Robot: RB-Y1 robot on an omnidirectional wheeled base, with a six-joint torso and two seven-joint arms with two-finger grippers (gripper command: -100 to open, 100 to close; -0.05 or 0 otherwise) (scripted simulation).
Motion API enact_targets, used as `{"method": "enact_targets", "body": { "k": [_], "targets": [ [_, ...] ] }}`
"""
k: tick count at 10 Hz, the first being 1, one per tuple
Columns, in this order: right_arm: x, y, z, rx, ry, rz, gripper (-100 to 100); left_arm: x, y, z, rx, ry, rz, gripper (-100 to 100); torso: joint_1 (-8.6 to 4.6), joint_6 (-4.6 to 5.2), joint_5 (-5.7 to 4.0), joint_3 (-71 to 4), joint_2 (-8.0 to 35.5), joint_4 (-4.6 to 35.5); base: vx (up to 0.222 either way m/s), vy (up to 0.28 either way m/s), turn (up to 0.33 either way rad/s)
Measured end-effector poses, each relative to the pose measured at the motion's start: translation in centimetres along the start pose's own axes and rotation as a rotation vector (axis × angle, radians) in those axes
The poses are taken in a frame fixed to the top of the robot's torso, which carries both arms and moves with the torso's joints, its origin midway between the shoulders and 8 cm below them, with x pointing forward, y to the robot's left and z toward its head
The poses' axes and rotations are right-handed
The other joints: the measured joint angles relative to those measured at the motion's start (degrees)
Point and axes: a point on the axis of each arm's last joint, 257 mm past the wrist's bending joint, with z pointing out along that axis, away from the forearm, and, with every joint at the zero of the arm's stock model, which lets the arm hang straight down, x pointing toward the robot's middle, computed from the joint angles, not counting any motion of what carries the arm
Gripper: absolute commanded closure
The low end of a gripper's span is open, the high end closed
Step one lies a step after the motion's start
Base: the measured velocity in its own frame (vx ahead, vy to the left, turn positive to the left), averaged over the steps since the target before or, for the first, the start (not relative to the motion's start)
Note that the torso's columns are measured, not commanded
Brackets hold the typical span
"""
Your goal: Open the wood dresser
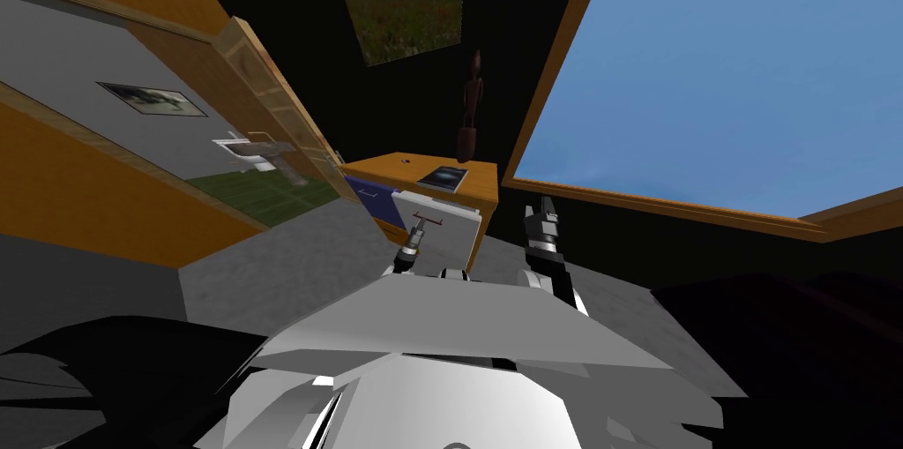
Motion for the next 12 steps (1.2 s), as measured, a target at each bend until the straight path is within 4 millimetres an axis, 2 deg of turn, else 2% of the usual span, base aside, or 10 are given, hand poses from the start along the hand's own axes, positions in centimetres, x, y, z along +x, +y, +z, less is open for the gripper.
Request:
{"method": "enact_targets", "body": {
  "k": [4,9,12],
  "targets": [
    [0.0,0.0,0.0,0.0,0.0,0.0,0,-0.4,1.0,0.0,-0.019,0.02,-0.001,100,-0.28,0.06,-0.11,-0.38,-0.59,-0.12,-0.112,-0.022,0.04],
    [0.0,0.0,0.0,0.0,0.0,0.0,0,-3.9,3.8,0.1,0.004,0.037,-0.013,100,-0.12,0.09,0.01,-0.25,-0.44,-0.21,-0.086,-0.088,0.046],
    [0.0,0.0,0.0,0.0,0.0,0.0,0,-6.9,5.9,0.3,0.017,0.046,-0.019,100,-0.2,0.09,-0.04,-0.16,-0.26,-0.08,-0.139,-0.116,0.074]
  ]
}}
